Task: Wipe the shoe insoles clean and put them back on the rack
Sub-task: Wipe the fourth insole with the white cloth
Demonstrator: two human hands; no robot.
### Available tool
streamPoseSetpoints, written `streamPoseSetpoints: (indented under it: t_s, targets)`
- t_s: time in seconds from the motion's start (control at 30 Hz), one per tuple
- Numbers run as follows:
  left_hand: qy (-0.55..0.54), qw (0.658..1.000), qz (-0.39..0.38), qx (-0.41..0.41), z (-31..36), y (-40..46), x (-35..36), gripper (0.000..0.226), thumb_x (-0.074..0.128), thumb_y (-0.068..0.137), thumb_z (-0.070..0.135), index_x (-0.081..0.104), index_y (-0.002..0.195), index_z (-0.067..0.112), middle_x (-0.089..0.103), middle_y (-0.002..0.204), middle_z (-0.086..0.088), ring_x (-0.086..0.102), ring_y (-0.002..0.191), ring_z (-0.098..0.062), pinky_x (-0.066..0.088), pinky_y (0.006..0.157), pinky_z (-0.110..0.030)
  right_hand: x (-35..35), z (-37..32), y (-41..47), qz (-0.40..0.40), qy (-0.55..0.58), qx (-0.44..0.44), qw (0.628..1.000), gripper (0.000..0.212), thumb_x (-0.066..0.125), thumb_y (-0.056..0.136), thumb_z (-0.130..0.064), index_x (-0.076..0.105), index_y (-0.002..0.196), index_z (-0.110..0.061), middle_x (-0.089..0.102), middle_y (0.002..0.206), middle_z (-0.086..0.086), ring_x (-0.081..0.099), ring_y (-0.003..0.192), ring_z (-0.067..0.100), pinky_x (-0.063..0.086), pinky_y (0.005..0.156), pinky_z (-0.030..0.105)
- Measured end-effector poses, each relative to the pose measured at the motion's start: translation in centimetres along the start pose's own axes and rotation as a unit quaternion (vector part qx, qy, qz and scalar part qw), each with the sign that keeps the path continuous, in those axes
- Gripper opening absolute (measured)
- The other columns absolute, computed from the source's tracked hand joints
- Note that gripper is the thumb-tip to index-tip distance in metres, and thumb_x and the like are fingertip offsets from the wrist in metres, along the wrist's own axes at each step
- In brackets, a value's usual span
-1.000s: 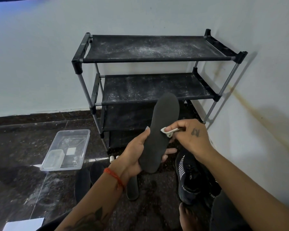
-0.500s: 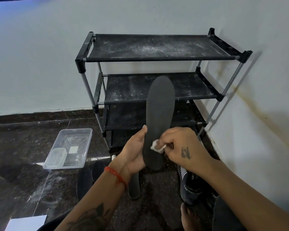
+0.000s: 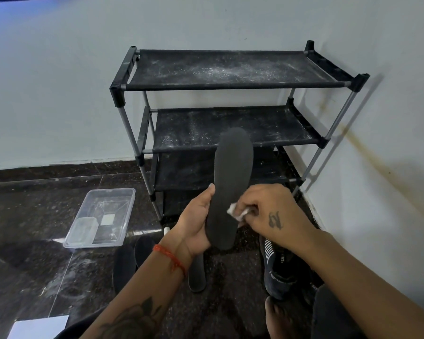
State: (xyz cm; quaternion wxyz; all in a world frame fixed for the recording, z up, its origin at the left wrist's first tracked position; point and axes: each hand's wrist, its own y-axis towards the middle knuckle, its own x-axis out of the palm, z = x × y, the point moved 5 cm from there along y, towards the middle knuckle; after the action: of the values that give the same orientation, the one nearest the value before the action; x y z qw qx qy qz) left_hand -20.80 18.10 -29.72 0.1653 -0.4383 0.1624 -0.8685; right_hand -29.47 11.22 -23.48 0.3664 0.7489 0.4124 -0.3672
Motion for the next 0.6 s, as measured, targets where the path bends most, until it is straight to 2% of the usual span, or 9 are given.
streamPoseSetpoints:
  t_s: [0.07,0.13,0.2,0.27,0.37,0.4,0.43,0.53,0.6]
  targets:
    - [-0.013,1.0,-0.003,0.003,0.1,-0.1,0.2,0.053,0.027,0.101,0.042,0.061,0.115,0.004,0.07,0.106,-0.013,0.07,0.087,-0.023,0.055,0.082,-0.038,-0.1,0.2,0.1,0.046,0.016,0.017,0.999,0.025,0.064,0.065,-0.003,0.073,0.075,-0.024,0.068,0.078,-0.007,0.062,0.071,0.007,0.047,0.064,0.017]
    - [-0.021,1.0,0.001,-0.001,0.0,0.0,0.1,0.052,0.029,0.101,0.041,0.059,0.12,0.004,0.069,0.108,-0.013,0.069,0.088,-0.022,0.056,0.079,-0.034,0.6,-0.5,0.0,0.042,0.055,0.024,0.997,0.027,0.062,0.07,-0.004,0.073,0.081,-0.026,0.069,0.079,-0.009,0.061,0.072,0.003,0.043,0.064,0.011]
    - [-0.027,1.0,0.004,-0.01,-0.2,-0.1,0.0,0.052,0.031,0.1,0.041,0.059,0.122,0.003,0.067,0.111,-0.013,0.068,0.093,-0.023,0.054,0.083,-0.032,1.3,-1.6,0.0,0.007,0.127,0.017,0.992,0.028,0.064,0.071,-0.002,0.074,0.083,-0.025,0.069,0.079,-0.014,0.062,0.073,-0.001,0.043,0.066,0.008]
    - [-0.039,0.999,0.001,-0.011,-0.2,0.0,-0.1,0.052,0.033,0.1,0.04,0.063,0.115,0.001,0.068,0.107,-0.013,0.069,0.091,-0.023,0.055,0.082,-0.032,1.5,-2.6,-0.1,-0.046,0.177,-0.006,0.983,0.027,0.067,0.07,0.001,0.076,0.081,-0.022,0.07,0.078,-0.014,0.063,0.074,-0.001,0.048,0.067,0.013]
    - [-0.04,0.999,-0.012,-0.014,-0.2,-0.1,-0.1,0.058,0.032,0.099,0.041,0.072,0.098,-0.002,0.071,0.098,-0.016,0.071,0.084,-0.024,0.059,0.074,-0.032,1.6,-2.8,-0.4,-0.152,0.165,-0.036,0.974,0.025,0.066,0.068,0.001,0.076,0.076,-0.021,0.072,0.078,-0.01,0.065,0.075,0.0,0.05,0.074,0.02]
    - [-0.036,0.999,-0.014,-0.015,-0.2,0.0,-0.2,0.06,0.031,0.099,0.042,0.071,0.099,-0.003,0.071,0.098,-0.017,0.071,0.084,-0.025,0.059,0.074,-0.032,1.5,-2.4,-0.4,-0.165,0.137,-0.039,0.976,0.026,0.066,0.068,-0.001,0.076,0.075,-0.023,0.072,0.078,-0.011,0.065,0.074,-0.001,0.049,0.076,0.02]
    - [-0.032,0.999,-0.013,-0.013,-0.2,0.0,-0.1,0.059,0.03,0.099,0.042,0.069,0.104,-0.003,0.07,0.101,-0.018,0.071,0.085,-0.025,0.058,0.075,-0.033,1.3,-2.0,-0.3,-0.151,0.102,-0.04,0.982,0.026,0.065,0.067,-0.004,0.076,0.074,-0.026,0.071,0.077,-0.011,0.064,0.073,-0.001,0.05,0.075,0.02]
    - [-0.034,0.999,-0.001,-0.001,-0.1,0.3,-0.4,0.056,0.03,0.1,0.04,0.068,0.106,0.0,0.071,0.101,-0.015,0.071,0.084,-0.023,0.057,0.077,-0.031,0.5,-0.8,0.2,-0.007,0.021,-0.042,0.999,0.024,0.066,0.064,-0.005,0.075,0.071,-0.026,0.069,0.074,-0.01,0.061,0.068,0.001,0.049,0.065,0.019]
    - [-0.039,0.999,-0.001,0.0,-0.2,0.2,-0.3,0.053,0.031,0.1,0.039,0.069,0.106,0.002,0.07,0.102,-0.014,0.07,0.085,-0.022,0.056,0.08,-0.031,0.5,-1.0,0.3,0.042,0.044,-0.024,0.998,0.025,0.064,0.064,-0.003,0.075,0.073,-0.023,0.069,0.076,-0.01,0.061,0.07,0.0,0.046,0.066,0.013]
